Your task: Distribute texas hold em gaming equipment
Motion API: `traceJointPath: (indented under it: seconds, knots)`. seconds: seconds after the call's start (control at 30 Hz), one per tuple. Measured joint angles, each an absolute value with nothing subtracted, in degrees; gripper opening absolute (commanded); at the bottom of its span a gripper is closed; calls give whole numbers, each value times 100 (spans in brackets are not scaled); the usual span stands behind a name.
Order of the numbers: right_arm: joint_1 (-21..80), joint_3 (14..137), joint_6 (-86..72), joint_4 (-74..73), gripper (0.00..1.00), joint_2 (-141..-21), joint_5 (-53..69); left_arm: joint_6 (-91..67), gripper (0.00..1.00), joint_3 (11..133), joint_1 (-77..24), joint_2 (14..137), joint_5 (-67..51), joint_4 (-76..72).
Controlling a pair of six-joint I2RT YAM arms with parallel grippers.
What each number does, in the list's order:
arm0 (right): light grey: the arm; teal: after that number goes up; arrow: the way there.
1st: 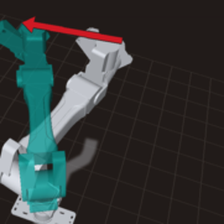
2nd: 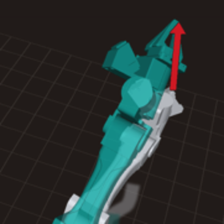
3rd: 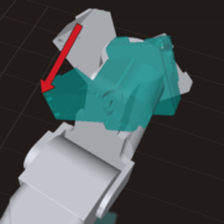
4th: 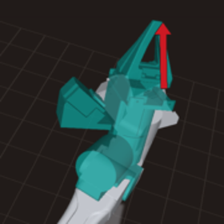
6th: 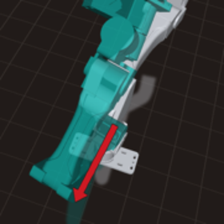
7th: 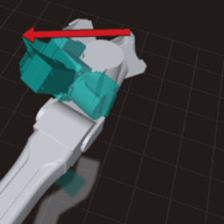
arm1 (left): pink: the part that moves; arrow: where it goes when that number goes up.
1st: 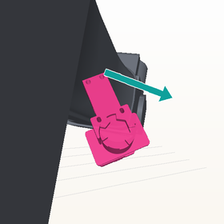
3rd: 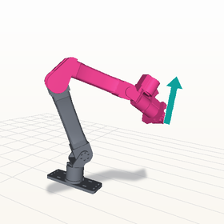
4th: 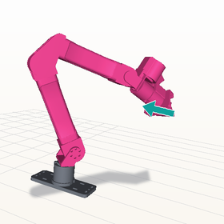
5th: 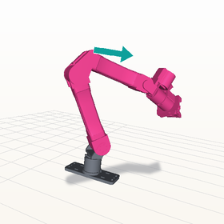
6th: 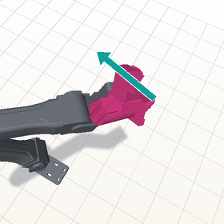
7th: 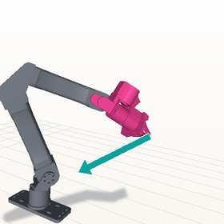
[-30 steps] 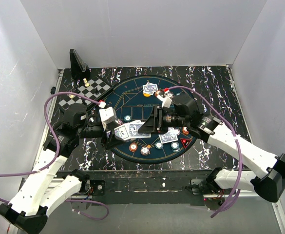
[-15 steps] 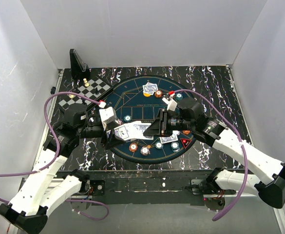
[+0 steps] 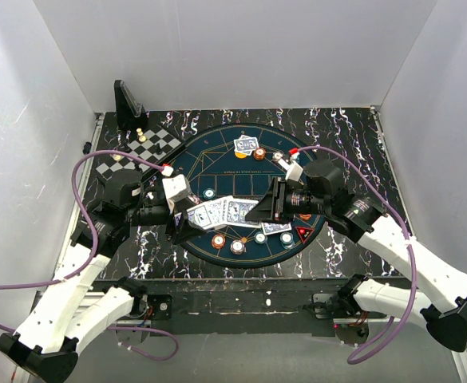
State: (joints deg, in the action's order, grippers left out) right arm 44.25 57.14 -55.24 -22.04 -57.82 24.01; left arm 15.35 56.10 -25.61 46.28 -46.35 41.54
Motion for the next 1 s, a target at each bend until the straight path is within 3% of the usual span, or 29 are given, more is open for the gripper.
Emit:
traceJointPath:
  seconds: [1.0]
  knots:
    - [4412, 6814, -5188, -2731, 33, -6392, 2464, 1356, 0, 5610, -2561, 4510, -4678, 4064]
